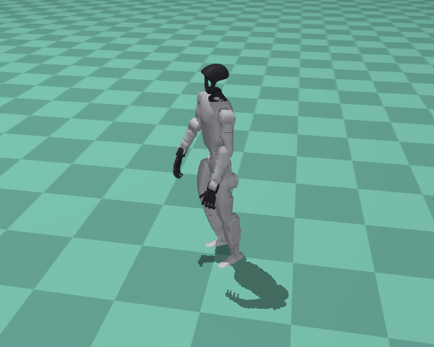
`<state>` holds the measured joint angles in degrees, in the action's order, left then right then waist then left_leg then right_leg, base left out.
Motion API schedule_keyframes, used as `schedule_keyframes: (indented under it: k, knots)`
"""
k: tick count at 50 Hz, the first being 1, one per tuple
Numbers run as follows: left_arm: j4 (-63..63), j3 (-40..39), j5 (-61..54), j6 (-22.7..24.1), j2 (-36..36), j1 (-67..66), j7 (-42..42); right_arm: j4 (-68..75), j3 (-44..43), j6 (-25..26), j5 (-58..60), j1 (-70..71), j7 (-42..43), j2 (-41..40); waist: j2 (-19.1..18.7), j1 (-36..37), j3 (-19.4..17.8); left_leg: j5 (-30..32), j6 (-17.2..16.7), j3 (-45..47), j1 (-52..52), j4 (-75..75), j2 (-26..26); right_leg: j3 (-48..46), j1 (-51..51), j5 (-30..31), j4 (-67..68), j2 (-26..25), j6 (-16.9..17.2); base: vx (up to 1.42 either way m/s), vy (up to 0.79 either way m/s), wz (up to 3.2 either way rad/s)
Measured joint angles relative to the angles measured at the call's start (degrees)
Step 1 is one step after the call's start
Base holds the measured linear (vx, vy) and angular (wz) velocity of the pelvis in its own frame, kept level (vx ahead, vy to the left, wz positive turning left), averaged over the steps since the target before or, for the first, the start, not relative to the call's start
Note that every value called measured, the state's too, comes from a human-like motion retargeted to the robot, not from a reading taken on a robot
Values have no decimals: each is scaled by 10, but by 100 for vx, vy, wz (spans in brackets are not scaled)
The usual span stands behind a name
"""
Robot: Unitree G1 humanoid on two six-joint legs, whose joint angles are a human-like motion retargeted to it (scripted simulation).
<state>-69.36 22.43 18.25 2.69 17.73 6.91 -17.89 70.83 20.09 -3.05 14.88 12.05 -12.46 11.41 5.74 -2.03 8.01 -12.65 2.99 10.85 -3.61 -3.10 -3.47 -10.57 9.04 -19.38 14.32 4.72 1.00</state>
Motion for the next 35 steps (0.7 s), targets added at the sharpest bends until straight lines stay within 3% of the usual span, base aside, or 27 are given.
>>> schedule_keyframes:
  k: [35]
  knots:
    - [-3,-1,-7,3,-10,3,-3,15,-16,2,-5,1,3,7,7,1,14,-56,9,-3,-64,-105,-6,5,41,-29,57,19,10,0,0,0]
